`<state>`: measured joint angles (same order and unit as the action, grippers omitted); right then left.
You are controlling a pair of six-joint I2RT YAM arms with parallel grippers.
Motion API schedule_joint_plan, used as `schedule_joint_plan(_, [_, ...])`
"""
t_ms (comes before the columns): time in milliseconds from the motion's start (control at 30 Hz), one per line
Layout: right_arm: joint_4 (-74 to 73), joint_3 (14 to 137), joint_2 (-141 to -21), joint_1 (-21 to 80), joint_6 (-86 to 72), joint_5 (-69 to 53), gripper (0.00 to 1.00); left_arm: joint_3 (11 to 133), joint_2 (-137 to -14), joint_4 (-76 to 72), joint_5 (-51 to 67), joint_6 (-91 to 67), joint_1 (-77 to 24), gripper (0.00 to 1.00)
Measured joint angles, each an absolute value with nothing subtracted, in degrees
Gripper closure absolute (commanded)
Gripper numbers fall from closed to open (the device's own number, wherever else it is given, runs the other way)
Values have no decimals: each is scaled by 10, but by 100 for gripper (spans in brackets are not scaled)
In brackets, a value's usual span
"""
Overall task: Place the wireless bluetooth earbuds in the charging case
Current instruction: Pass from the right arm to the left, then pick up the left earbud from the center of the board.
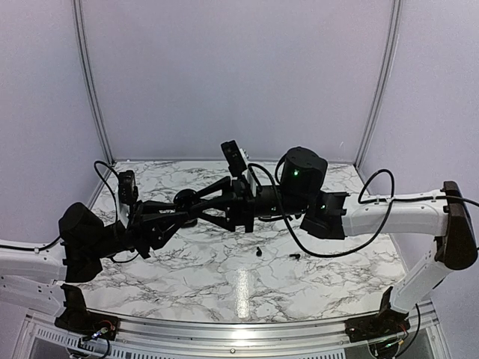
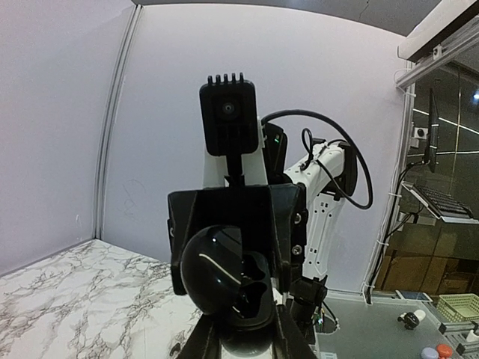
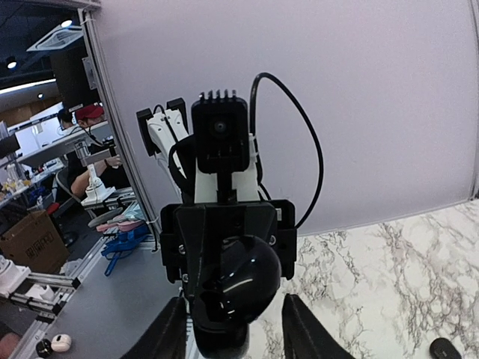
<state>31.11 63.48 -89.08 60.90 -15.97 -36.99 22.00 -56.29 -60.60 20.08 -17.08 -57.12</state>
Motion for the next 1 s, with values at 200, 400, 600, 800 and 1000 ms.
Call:
schedule_joint_plan(200, [271, 635, -877, 597, -151, -370, 46, 220, -562, -585, 210, -162, -571, 100])
schedule_joint_plan(400, [214, 644, -875, 597, -136, -370, 45, 220, -562, -562, 222, -152, -571, 100])
schedule_joint_plan(600, [182, 667, -877, 592, -134, -369, 46, 220, -558, -530, 234, -138, -571, 100])
schedule_joint_plan(800, [166, 667, -880, 576, -136, -368, 48, 223, -535, -468, 237, -100, -571, 100])
schedule_joint_plan(1000, [155, 667, -878, 565, -132, -371, 45, 224, -519, -420, 225, -79, -571, 100])
